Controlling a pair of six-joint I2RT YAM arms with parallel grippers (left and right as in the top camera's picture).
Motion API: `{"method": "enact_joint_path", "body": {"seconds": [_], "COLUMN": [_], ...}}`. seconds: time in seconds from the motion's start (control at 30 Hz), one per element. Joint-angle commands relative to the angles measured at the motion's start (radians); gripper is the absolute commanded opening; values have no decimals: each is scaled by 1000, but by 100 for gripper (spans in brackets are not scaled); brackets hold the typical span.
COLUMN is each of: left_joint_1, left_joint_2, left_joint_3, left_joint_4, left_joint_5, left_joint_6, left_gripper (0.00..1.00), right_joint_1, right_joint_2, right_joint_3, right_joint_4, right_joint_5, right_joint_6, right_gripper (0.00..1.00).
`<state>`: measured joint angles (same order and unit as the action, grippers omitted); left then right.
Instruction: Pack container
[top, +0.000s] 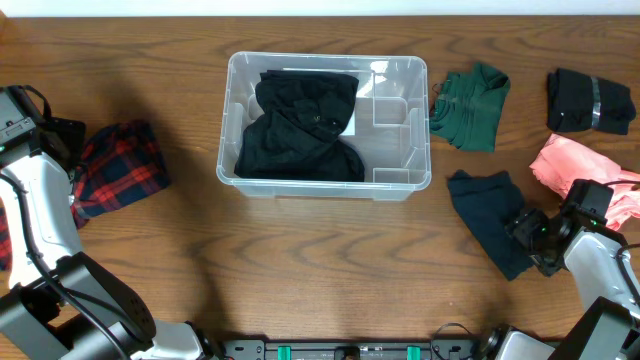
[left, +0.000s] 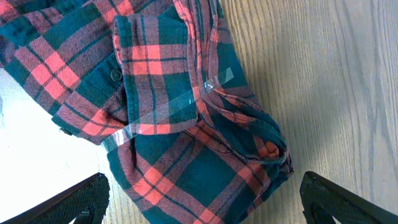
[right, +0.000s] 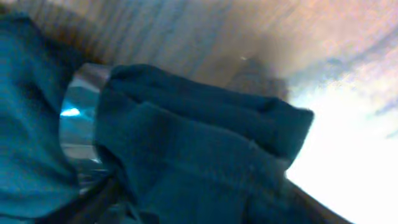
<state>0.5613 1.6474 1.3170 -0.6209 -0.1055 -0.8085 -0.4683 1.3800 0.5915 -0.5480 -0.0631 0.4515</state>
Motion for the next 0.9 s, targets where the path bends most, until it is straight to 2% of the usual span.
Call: {"method": "enact_joint_path", "body": {"seconds": [0.0,0.2,0.23,0.33,0.4,0.47,0.7,0.87], "left_joint_1": [5,5,5,5,5,5,5,5], "left_joint_2": [8,8,8,8,8,8,8,8], "left_joint_3": [0,0,0,0,0,0,0,0], "left_joint_4": [1,1,1,1,1,1,1,1], "left_joint_5": [-15,-15,-15,-15,-15,-15,-15,-15], "left_joint_6": [-1,-1,-1,-1,-1,-1,-1,-1], "left_gripper": [98,98,98,98,98,98,98,98], "right_joint_1": [-8,-8,-8,-8,-8,-7,13,100], "right_joint_2": [21,21,21,21,19,12,-54,-69], "right_joint_3": [-31,-31,-31,-30,-21,3,179,381], "right_joint_4": [-9,-9,-8,-3,-1,-5,-21,-19], "right_joint_5": [49,29,29,29,29,26,-116,-211], "right_joint_6": [-14,-15,-18,-35,-42,-50,-132,-176], "right_gripper": [53,47,42,18,8,2,1,1]}}
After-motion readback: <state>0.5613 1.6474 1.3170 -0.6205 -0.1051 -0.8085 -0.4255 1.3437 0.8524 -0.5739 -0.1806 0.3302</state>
